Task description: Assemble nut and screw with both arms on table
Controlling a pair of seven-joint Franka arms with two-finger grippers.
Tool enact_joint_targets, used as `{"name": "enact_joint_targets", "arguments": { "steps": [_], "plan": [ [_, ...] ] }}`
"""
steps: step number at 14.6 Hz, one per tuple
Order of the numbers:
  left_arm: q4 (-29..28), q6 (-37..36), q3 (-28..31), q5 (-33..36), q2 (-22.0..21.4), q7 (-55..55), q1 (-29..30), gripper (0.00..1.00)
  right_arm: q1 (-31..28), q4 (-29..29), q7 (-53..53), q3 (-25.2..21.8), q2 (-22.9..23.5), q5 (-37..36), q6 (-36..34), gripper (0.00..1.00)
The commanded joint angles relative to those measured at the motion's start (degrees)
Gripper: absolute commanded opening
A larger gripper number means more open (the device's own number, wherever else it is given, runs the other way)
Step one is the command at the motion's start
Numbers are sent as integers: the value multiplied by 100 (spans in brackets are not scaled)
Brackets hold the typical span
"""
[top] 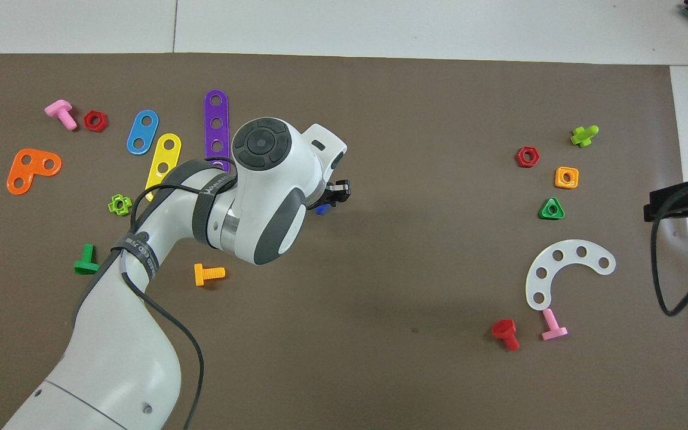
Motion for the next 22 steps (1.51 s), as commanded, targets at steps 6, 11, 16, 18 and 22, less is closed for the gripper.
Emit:
{"name": "enact_joint_targets", "arguments": {
  "steps": [6, 11, 16, 18, 22],
  "plan": [
    [66, 196, 80, -6, 155, -20, -54, 17, -63, -114, -39, 63, -118, 88, 35, 100],
    [-119, 364, 80, 38, 146, -20, -63, 16, 119, -88, -83, -15, -91, 44, 62, 100],
    [-163, 513, 80, 222, 287, -38, -116, 16, 623, -88, -118, -702, -74, 18, 70, 100],
    [-119, 522, 80, 223, 348, -38, -107, 16, 491, -88, -206, -552, -74, 26, 70, 100],
    [56, 434, 89, 179, 401, -108, -90, 16, 420, -27, -215, -526, -3, 26, 0, 100]
  ]
}}
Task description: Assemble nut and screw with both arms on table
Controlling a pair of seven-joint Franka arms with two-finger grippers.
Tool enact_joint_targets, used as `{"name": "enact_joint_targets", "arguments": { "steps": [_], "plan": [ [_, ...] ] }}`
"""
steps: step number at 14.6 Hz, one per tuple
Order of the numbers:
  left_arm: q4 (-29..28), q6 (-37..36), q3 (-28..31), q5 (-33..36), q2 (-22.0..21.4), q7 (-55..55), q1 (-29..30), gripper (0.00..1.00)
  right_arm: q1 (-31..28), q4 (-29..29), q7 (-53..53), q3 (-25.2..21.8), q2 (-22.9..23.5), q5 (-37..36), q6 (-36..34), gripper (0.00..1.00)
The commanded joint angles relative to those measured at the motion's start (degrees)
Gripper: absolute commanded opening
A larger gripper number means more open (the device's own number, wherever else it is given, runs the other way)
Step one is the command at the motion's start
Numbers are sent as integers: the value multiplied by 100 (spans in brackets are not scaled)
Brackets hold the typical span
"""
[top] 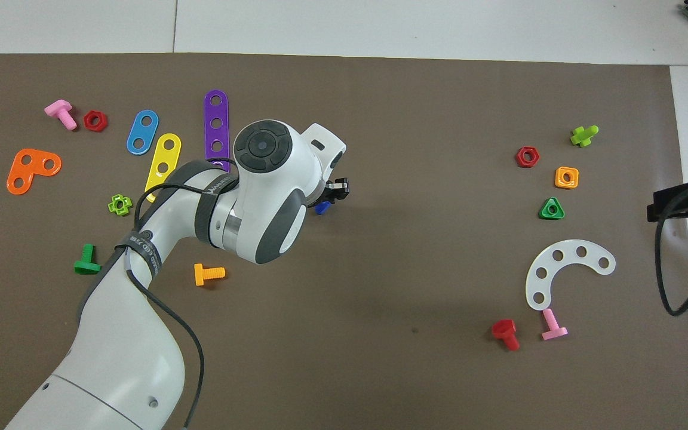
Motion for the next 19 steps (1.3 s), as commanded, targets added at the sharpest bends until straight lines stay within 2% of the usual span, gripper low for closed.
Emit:
{"name": "enact_joint_targets", "arguments": {
  "steps": [1, 7, 14, 19],
  "plan": [
    [149, 218, 80, 97, 328, -159, -74, 16, -163, -34, -169, 102, -1, 46, 5, 100],
    [746, -475, 106, 132, 512, -221, -12, 16, -101, -61, -134, 102, -159, 99, 6, 100],
    [817, -1064, 185, 422, 504, -213, -56, 16, -101, -61, -134, 102, -159, 99, 6, 100],
    [966, -1039, 176, 369, 539, -221, -4, 16, -101, -61, -134, 102, -159, 99, 6, 100]
  ]
}}
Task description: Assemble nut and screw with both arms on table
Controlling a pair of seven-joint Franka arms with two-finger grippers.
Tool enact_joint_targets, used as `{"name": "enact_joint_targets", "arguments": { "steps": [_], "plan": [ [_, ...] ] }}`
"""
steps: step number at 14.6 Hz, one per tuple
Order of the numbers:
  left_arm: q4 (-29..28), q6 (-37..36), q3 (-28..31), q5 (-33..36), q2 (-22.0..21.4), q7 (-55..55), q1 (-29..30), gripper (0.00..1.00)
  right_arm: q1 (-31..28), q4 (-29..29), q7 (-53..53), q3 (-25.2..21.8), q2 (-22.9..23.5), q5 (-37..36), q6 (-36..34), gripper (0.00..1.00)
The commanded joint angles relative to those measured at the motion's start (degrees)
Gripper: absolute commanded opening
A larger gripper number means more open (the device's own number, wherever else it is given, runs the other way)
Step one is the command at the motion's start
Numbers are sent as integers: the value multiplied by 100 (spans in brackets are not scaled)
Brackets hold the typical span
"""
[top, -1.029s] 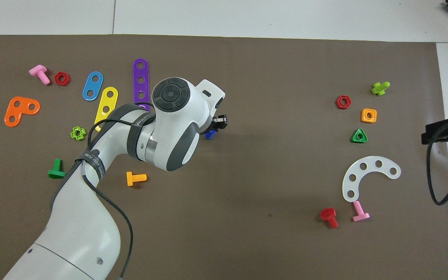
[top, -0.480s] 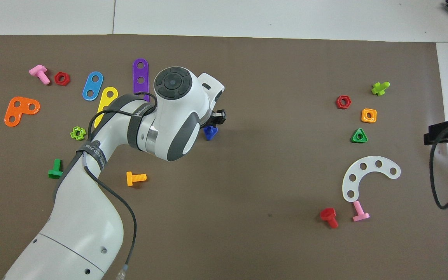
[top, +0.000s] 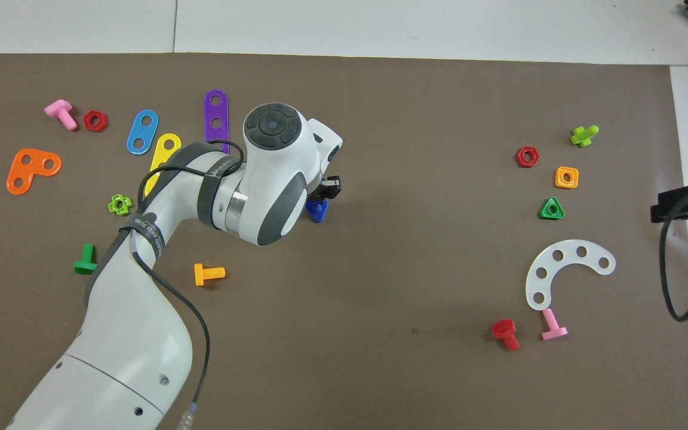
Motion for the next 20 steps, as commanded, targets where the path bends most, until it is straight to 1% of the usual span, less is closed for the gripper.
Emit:
{"name": "enact_joint_targets", "arguments": {
  "steps": [1, 2, 4, 9, 13, 20],
  "plan": [
    [323, -154, 50, 93, 120, -105, -4, 16, -94, -63, -134, 74, -76, 96, 5, 100],
    [367, -145, 50, 84, 154, -140, 5, 16, -102, -63, -134, 74, -76, 96, 5, 100],
    [665, -249, 50, 75, 268, -263, 5, 16, -94, -63, -134, 74, -76, 96, 5, 100],
    [772, -865, 50, 84, 260, -298, -56, 15, -94, -63, -134, 74, -76, 96, 5, 100],
    [754, -839, 24, 49, 251, -544, -91, 14, -102, -63, -134, 74, -76, 96, 5, 100],
    [614, -786, 32, 22, 216, -553, -144, 14, -94, -63, -134, 74, -76, 96, 5, 100]
  ]
}}
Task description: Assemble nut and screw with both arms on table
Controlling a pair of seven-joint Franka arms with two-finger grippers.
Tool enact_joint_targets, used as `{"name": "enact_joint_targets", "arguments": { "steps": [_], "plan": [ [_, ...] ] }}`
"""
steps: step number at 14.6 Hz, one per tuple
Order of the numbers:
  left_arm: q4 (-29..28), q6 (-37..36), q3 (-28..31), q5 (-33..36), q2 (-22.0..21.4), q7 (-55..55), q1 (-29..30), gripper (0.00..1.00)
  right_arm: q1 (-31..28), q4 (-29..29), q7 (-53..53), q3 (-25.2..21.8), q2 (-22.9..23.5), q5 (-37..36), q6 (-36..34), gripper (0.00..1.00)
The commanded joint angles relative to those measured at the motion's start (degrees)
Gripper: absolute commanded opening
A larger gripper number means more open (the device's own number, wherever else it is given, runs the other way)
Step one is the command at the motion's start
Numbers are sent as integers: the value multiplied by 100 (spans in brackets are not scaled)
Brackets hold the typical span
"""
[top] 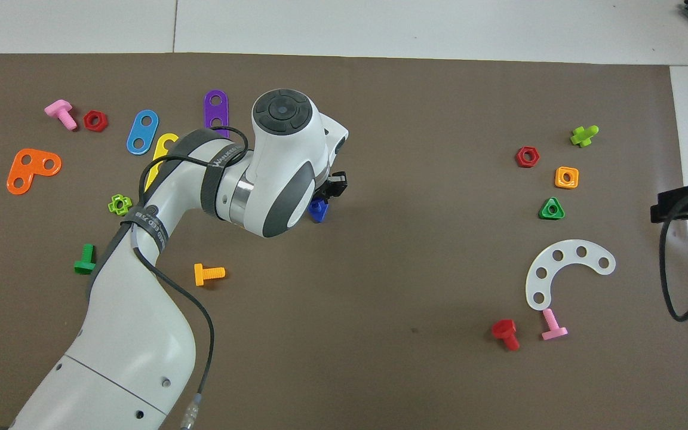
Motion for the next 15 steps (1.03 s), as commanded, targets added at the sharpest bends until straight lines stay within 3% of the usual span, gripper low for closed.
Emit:
{"name": "enact_joint_targets", "arguments": {
  "steps": [1, 9, 15],
  "plan": [
    [26, -86, 51, 23, 58, -104, -116, 14, -94, -63, -134, 73, -85, 96, 6, 100],
    [-879, 750, 60, 31, -197, -210, -195, 14, -94, -63, -134, 73, -76, 96, 6, 100],
    [-108, -173, 77, -329, -75, -227, -72, 13, -94, -63, -134, 73, -76, 96, 6, 100]
  ]
}}
